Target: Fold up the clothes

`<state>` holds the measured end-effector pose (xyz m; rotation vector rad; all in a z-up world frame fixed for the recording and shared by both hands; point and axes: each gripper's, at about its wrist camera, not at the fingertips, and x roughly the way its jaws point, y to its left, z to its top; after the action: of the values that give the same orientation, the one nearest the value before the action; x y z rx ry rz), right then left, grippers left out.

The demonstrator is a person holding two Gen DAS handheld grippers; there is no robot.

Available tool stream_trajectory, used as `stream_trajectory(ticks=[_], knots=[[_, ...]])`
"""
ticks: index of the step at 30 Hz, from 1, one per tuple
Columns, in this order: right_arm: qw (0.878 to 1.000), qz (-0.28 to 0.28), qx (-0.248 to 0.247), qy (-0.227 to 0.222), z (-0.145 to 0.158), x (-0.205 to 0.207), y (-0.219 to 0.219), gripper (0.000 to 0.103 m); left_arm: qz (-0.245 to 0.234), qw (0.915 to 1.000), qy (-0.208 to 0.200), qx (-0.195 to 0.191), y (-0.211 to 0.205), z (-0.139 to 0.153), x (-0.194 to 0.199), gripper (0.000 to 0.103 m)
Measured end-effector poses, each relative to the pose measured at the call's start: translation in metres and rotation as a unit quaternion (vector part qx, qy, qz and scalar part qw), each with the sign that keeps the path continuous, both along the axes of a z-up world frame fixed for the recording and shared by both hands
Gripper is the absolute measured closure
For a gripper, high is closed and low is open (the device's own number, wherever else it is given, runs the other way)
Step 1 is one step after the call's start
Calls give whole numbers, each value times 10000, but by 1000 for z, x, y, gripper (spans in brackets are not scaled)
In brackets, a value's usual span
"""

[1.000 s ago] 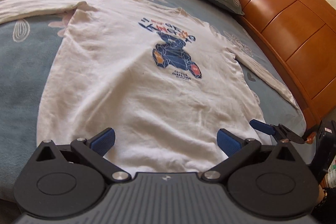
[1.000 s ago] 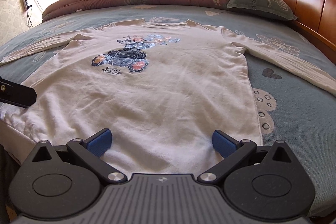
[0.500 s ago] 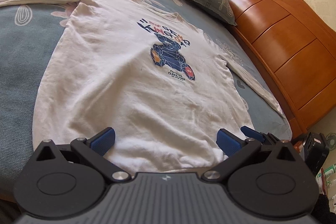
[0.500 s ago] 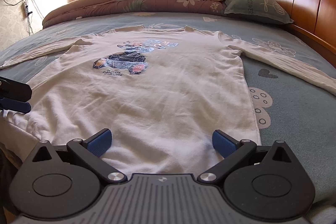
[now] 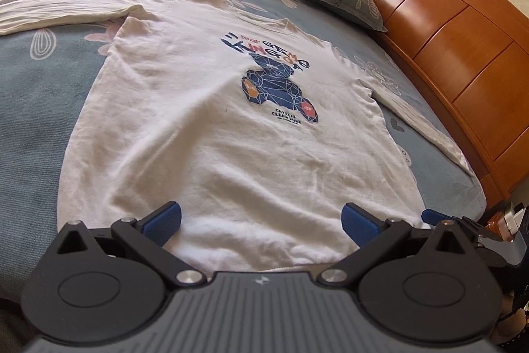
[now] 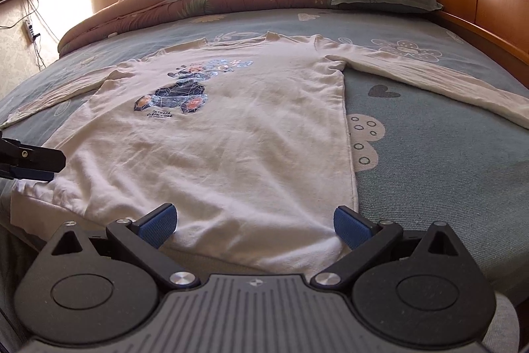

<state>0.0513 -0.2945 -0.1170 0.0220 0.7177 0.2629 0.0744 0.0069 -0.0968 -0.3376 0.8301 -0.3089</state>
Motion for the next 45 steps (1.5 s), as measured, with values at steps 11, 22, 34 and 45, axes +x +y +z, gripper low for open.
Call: stream_trajectory(ticks=[11, 22, 34, 45], knots=[[9990, 43, -437, 1, -8, 8, 23, 0, 107, 9995, -224, -198, 42, 17, 65, 1], [9989, 52, -450, -75, -9, 6, 23, 0, 96, 9999, -15, -25, 58, 14, 94, 1], [9905, 973, -961, -113, 18, 7, 84, 0, -1210, 9919, -286, 254, 14, -5, 107, 1], [9949, 460, -874, 223, 18, -2, 52, 0, -1467, 9867, -634, 279, 10, 16, 81, 1]])
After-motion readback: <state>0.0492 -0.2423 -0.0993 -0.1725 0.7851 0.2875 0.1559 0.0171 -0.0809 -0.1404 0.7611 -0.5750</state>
